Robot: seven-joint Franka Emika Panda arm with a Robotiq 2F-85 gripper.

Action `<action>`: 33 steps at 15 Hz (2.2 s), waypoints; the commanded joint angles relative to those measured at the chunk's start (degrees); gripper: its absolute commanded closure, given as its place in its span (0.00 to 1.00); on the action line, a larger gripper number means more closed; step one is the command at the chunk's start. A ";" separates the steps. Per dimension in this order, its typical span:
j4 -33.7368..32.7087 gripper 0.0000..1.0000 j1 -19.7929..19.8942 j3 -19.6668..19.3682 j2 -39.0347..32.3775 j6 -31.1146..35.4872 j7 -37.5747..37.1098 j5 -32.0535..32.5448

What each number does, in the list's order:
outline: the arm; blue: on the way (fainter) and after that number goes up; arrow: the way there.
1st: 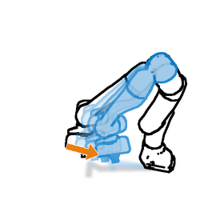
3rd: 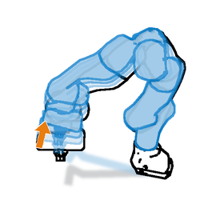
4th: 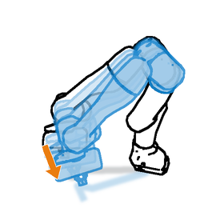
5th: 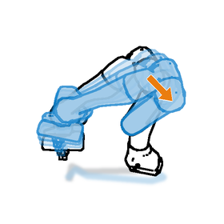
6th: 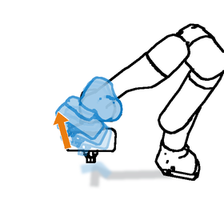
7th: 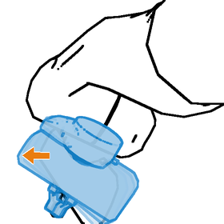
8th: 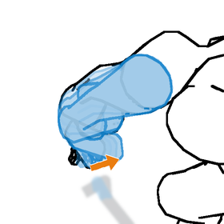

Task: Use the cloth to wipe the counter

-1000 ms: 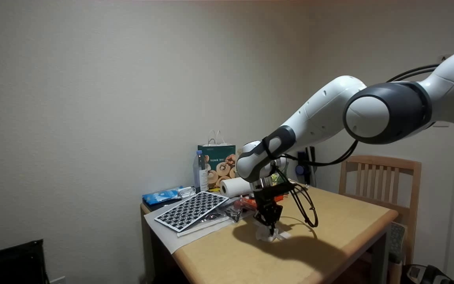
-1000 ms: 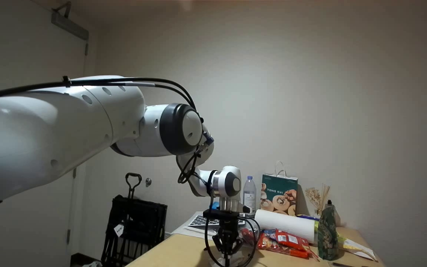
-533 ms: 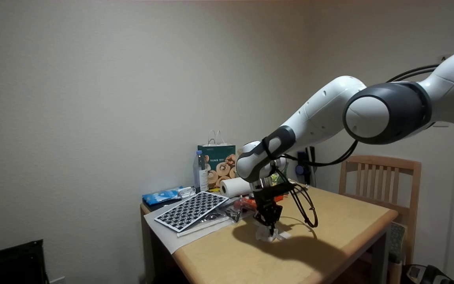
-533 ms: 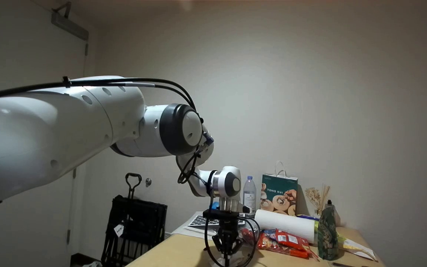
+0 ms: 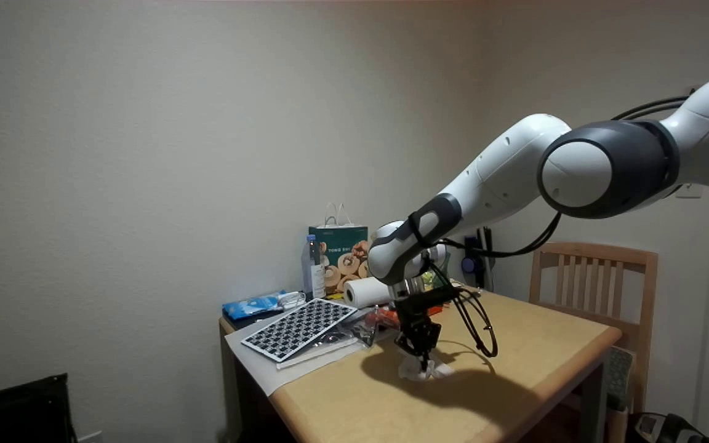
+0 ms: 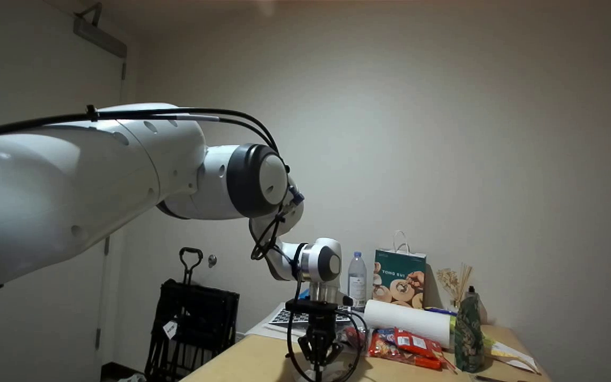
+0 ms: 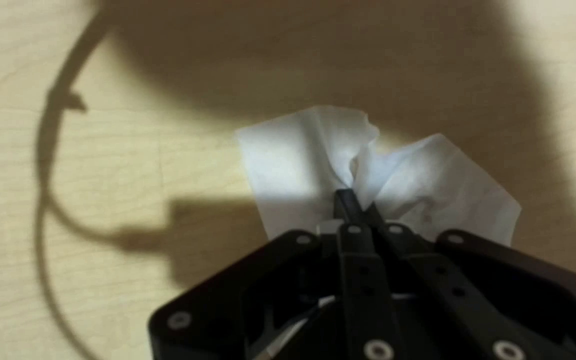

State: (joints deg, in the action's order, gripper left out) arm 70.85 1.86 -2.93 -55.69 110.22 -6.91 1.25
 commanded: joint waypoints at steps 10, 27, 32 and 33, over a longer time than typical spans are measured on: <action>7.84 1.00 -0.30 3.73 3.00 -2.24 5.85 -1.59; -11.46 0.99 -13.52 2.34 -6.47 -14.58 3.99 9.71; -13.90 1.00 -16.92 4.45 -7.66 -16.63 6.90 10.38; -14.66 1.00 -17.68 5.08 -8.06 -17.39 7.58 10.18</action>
State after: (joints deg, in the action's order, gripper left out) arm 59.09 -13.97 0.68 -62.14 95.70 -2.26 10.86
